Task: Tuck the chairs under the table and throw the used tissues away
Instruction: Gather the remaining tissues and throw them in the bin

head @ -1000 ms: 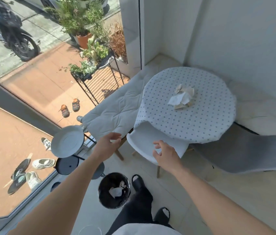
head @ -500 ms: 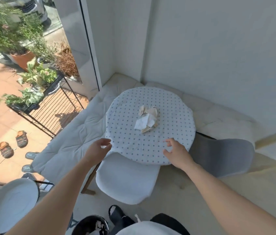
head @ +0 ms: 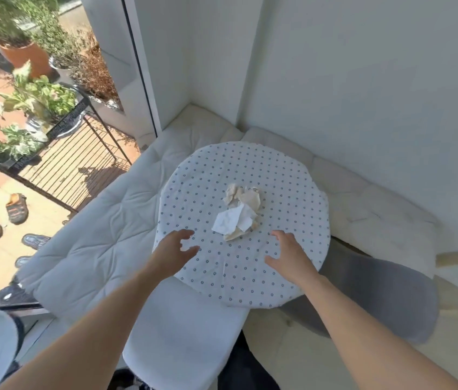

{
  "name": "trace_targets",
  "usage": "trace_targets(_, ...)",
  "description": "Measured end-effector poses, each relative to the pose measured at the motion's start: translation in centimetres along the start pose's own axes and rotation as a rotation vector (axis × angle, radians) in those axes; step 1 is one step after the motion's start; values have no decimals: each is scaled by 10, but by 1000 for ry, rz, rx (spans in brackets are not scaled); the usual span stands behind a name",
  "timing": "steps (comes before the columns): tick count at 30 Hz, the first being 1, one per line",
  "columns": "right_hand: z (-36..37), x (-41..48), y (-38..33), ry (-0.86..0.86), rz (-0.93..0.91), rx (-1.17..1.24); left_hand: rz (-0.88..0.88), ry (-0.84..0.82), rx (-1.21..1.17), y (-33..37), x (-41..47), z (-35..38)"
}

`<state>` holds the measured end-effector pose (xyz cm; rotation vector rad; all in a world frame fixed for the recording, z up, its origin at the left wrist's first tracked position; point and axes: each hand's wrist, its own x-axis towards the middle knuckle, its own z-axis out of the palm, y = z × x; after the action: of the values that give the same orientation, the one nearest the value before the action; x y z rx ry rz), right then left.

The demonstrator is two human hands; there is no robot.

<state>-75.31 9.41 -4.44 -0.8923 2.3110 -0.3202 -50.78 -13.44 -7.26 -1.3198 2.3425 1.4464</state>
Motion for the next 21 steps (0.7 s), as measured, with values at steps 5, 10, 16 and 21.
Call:
trace_targets(5,-19,93,10,-63,-93,-144,56,-34,119,25,57,36)
trace_targets(10,-20,175,23,-112,-155,-305,119,-138,246,40,117,84)
trace_targets(16,1,229,36,-115,-244,-391,160,-176,428,48,173,142)
trace_targets(21,11,249,42,-117,-305,-408,189,-101,612,43,197,166)
